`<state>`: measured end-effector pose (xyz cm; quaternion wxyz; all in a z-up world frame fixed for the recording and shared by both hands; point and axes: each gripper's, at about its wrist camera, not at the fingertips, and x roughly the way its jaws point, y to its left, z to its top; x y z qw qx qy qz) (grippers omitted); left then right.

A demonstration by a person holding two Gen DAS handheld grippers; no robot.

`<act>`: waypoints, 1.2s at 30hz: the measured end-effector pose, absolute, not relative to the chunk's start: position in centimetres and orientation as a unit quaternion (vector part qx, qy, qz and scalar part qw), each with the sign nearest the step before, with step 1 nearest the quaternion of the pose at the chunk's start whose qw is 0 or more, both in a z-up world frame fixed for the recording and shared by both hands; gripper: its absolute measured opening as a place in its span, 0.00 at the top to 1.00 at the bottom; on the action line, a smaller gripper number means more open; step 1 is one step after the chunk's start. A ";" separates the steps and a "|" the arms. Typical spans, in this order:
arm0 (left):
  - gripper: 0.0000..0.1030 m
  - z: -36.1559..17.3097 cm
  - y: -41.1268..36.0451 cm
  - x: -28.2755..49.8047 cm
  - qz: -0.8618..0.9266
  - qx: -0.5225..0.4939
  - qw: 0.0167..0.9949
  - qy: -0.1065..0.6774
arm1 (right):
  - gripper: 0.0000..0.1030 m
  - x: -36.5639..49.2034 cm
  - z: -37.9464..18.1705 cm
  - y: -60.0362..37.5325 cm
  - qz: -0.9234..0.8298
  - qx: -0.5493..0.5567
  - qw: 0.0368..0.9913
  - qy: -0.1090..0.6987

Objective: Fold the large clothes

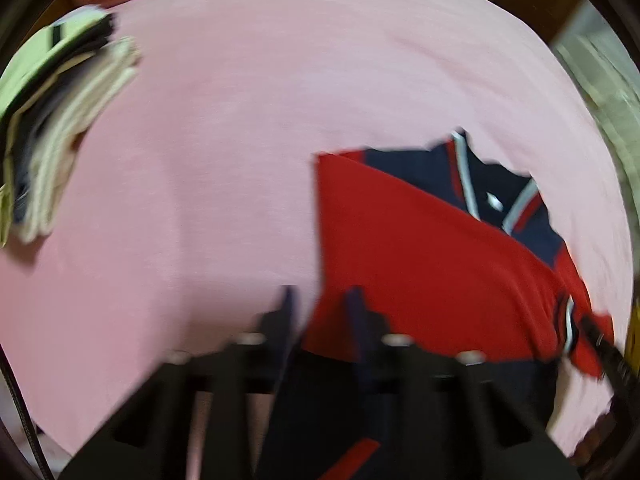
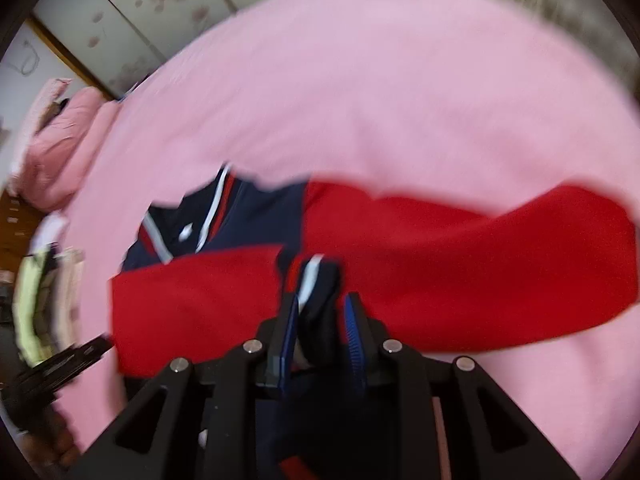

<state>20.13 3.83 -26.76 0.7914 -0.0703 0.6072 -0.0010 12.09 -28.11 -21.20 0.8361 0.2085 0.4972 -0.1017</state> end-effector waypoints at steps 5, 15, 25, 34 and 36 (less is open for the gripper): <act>0.91 -26.5 1.5 19.7 -0.088 -0.100 0.792 0.595 | 0.78 12.8 -19.8 -26.4 -0.045 0.238 0.863 0.443; 0.95 -30.4 3.3 22.5 0.016 -0.091 0.798 0.596 | 1.00 16.8 -24.3 -27.3 -0.094 0.186 0.852 0.479; 0.90 -28.7 4.5 19.4 0.014 -0.117 0.797 0.593 | 0.97 12.8 -24.2 -23.8 0.048 0.171 0.838 0.516; 0.93 -29.1 8.7 16.8 0.041 -0.164 0.795 0.583 | 0.96 9.7 -22.5 -25.9 -0.103 0.162 0.861 0.470; 0.93 -28.4 8.4 16.6 0.038 -0.142 0.796 0.588 | 0.96 10.0 -22.0 -25.8 -0.103 0.172 0.860 0.470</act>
